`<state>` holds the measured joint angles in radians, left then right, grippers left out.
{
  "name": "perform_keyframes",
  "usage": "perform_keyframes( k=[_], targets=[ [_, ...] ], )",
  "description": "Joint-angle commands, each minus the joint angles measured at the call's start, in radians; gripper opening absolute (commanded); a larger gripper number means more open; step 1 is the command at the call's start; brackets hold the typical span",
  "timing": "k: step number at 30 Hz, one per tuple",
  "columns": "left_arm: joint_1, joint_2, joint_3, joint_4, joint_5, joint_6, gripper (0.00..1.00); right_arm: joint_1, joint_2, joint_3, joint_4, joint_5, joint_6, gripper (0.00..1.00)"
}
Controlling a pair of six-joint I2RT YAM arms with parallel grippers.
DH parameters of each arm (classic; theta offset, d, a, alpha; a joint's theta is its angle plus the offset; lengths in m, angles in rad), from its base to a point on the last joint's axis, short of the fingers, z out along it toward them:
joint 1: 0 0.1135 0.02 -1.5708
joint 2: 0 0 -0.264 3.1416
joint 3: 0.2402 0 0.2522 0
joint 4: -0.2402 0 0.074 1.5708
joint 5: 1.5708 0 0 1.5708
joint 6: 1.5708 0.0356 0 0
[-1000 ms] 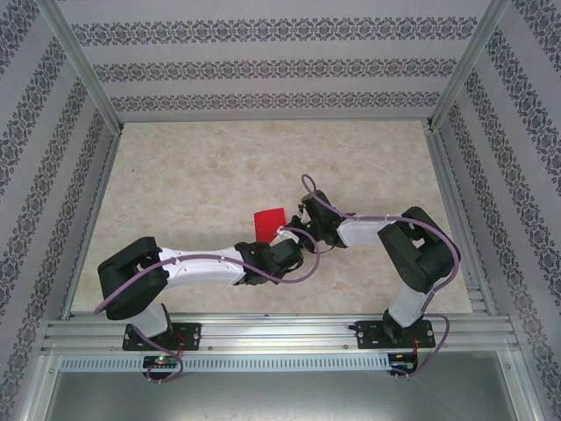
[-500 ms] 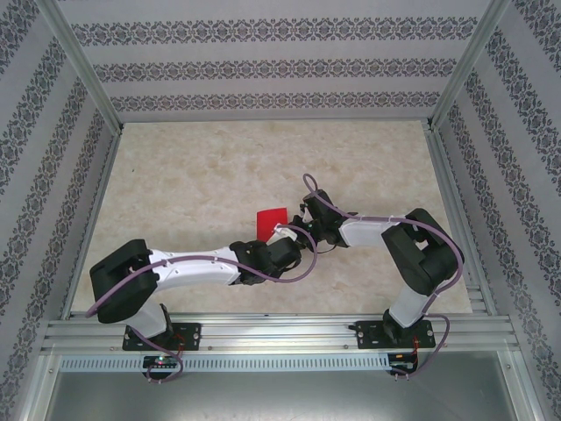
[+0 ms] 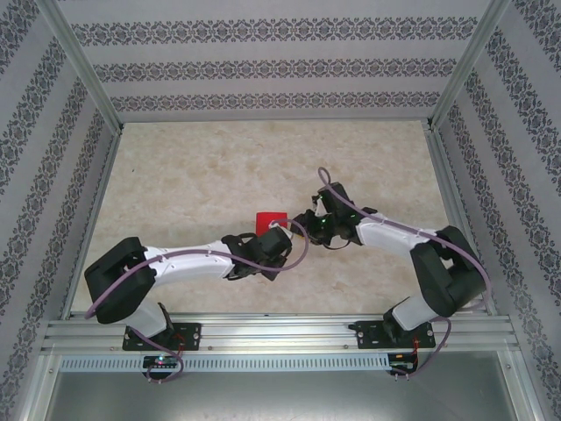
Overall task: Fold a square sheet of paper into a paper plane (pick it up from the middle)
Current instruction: Third fold the triangle at the center of the table.
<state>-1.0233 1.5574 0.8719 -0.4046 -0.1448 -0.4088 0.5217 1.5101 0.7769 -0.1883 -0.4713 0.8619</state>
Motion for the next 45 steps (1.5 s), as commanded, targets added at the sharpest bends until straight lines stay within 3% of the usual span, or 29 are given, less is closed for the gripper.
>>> perform_keyframes(
  k=[1,5,9,18,26,32,45],
  targets=[
    [0.041,-0.045,-0.011,0.072,0.175,0.027,0.0,-0.024,-0.041,-0.007,-0.029,0.038,-0.072,0.34],
    [0.088,-0.074,-0.037,0.104,0.278,0.02,0.0,-0.006,0.036,0.05,0.057,-0.059,-0.057,0.16],
    [0.138,-0.096,-0.075,0.134,0.362,0.005,0.0,0.028,0.144,0.13,0.06,-0.075,-0.073,0.09],
    [0.192,-0.123,-0.125,0.182,0.442,-0.011,0.0,0.056,0.309,0.257,0.039,-0.125,-0.131,0.09],
    [0.213,-0.122,-0.134,0.198,0.458,-0.03,0.0,0.067,0.392,0.297,-0.062,-0.081,-0.214,0.09],
    [0.279,-0.125,-0.155,0.194,0.478,-0.047,0.0,0.102,0.428,0.34,-0.21,0.034,-0.285,0.09],
    [0.328,-0.089,-0.154,0.173,0.456,-0.019,0.0,0.109,0.428,0.351,-0.226,0.054,-0.282,0.11]
  ],
)
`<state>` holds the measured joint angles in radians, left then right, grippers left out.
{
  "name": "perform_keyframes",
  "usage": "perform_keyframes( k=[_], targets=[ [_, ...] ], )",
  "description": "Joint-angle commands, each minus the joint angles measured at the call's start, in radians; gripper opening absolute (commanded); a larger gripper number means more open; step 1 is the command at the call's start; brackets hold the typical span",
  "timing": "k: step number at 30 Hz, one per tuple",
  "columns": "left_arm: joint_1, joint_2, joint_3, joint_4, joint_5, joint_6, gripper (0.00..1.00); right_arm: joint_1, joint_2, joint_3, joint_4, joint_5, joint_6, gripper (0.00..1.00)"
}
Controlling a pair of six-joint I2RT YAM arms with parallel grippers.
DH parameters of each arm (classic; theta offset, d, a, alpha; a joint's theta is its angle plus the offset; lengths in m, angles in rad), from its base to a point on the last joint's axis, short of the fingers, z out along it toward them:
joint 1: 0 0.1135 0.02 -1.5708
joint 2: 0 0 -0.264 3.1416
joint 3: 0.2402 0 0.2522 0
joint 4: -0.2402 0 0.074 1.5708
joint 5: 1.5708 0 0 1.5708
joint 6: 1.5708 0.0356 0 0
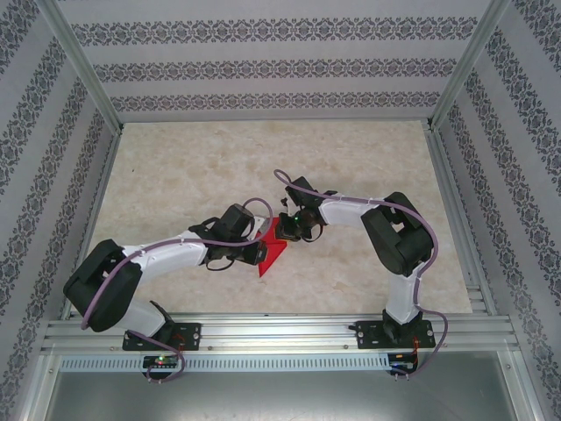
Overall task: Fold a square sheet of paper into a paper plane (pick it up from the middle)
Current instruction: Third fold the triangle at the center of the table.
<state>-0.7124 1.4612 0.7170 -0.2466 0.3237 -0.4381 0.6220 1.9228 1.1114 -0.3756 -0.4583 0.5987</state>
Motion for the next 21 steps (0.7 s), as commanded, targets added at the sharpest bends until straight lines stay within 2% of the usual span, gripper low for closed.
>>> perform_keyframes(
  k=[1,21],
  targets=[
    [0.017,0.011,0.0,0.013,-0.019,0.013,0.0,0.009,0.018,0.019,-0.04,0.04,-0.02,0.11],
    [0.023,0.069,0.013,0.006,-0.062,0.044,0.01,0.01,0.016,0.019,-0.034,0.038,0.003,0.13]
  ],
)
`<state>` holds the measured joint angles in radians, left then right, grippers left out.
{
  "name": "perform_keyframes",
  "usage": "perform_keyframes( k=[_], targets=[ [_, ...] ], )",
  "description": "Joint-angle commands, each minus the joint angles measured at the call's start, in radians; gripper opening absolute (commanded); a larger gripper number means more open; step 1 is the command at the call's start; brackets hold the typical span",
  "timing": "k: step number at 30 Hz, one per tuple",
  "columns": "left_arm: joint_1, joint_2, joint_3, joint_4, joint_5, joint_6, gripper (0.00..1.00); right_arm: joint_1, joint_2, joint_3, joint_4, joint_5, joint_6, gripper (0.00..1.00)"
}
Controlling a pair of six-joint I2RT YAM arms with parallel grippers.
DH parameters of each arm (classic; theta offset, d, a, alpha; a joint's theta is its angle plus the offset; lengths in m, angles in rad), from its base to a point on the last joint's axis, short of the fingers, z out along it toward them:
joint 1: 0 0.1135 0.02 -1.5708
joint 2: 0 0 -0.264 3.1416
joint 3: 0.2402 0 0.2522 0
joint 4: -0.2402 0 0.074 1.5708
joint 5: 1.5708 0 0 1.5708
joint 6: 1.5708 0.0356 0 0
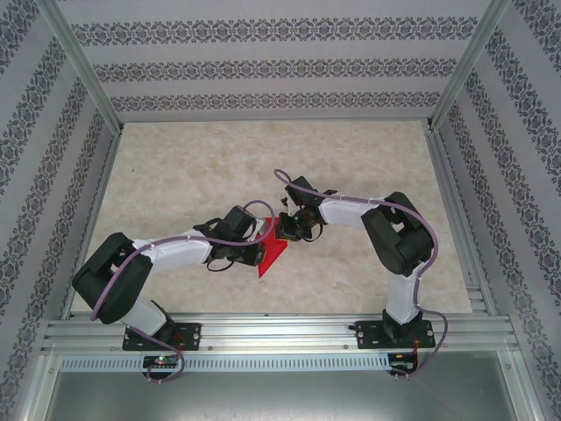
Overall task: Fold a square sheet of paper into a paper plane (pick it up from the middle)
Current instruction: Third fold the triangle at the center of the table.
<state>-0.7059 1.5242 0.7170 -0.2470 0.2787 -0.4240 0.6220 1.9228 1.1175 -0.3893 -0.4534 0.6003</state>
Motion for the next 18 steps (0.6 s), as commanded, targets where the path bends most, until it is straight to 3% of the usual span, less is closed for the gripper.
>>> perform_keyframes(
  k=[1,18],
  targets=[
    [0.016,0.008,0.015,0.006,-0.018,0.033,0.01,0.01,0.016,0.014,-0.019,0.033,0.001,0.13],
    [0.017,0.055,0.032,0.014,-0.027,0.053,0.02,0.01,0.025,0.009,0.001,0.023,0.016,0.14]
  ],
)
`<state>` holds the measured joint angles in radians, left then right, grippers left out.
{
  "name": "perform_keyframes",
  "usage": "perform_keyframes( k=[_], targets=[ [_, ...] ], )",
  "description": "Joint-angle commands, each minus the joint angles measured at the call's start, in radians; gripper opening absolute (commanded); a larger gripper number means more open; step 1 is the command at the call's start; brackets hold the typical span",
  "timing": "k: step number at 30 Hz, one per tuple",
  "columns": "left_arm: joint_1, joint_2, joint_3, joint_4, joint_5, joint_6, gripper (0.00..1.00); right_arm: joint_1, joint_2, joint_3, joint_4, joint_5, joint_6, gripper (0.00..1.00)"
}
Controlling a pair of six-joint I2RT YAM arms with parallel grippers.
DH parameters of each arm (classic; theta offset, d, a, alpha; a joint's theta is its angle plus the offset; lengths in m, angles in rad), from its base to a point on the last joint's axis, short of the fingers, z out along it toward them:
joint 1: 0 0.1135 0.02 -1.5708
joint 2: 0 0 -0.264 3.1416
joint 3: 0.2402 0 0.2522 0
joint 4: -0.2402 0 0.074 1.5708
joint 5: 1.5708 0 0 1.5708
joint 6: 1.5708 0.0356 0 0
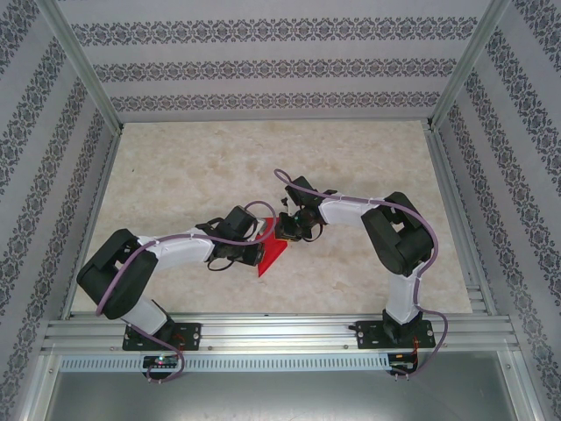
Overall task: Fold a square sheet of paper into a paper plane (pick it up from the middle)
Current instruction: Third fold the triangle at the center of the table.
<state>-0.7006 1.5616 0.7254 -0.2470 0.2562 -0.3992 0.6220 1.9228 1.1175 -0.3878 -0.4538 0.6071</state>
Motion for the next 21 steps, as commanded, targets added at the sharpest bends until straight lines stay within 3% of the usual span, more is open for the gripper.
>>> perform_keyframes(
  k=[1,21],
  targets=[
    [0.011,0.017,0.024,0.014,-0.004,0.031,0.02,0.01,0.025,0.01,-0.002,0.023,0.01,0.14],
    [0.012,0.04,0.028,0.014,-0.017,0.048,0.04,0.009,0.034,-0.005,-0.002,0.037,0.028,0.14]
  ],
)
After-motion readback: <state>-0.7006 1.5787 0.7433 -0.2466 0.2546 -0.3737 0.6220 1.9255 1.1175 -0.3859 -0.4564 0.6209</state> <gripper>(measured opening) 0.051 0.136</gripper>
